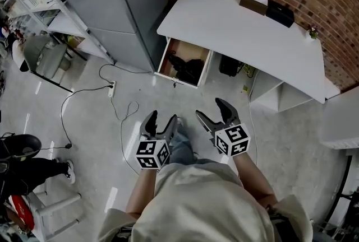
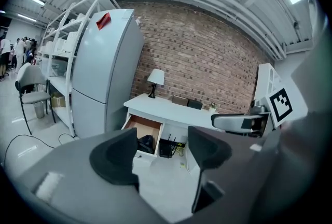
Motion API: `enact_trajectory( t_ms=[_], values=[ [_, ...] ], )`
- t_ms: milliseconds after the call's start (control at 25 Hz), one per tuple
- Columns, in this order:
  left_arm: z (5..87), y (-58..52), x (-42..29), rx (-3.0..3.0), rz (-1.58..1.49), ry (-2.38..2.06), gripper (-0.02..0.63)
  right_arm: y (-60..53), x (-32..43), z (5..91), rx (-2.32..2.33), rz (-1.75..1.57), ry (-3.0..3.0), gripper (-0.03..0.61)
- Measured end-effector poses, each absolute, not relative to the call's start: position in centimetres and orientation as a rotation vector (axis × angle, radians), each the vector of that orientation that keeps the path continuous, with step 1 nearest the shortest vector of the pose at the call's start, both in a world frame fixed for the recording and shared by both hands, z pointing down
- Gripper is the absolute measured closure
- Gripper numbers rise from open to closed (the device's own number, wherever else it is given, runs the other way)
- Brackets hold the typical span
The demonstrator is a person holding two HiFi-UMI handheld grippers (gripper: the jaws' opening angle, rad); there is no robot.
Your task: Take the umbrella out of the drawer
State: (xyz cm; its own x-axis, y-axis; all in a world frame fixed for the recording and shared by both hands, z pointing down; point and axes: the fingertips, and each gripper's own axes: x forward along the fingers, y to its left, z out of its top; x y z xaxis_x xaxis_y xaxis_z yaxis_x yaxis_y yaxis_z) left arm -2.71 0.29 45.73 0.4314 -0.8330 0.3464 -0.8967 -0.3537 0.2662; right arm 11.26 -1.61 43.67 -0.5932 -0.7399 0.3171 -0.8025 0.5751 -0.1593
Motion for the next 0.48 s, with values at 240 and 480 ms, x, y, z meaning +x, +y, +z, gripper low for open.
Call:
enact_trajectory(
  t_ms=[240,480],
  values=[
    [47.5,-6.1,-4.0,2.258,0.233,-1.445,0.302,-8.0,9.7,46.4,1.293,0.479,-2.546,0.225],
    [49.7,-12.6,-6.1,2.215,0.259,-1.407,0.302,-15.2,7.2,50.0,1.257,0.528,-2.480,0.244]
  ],
)
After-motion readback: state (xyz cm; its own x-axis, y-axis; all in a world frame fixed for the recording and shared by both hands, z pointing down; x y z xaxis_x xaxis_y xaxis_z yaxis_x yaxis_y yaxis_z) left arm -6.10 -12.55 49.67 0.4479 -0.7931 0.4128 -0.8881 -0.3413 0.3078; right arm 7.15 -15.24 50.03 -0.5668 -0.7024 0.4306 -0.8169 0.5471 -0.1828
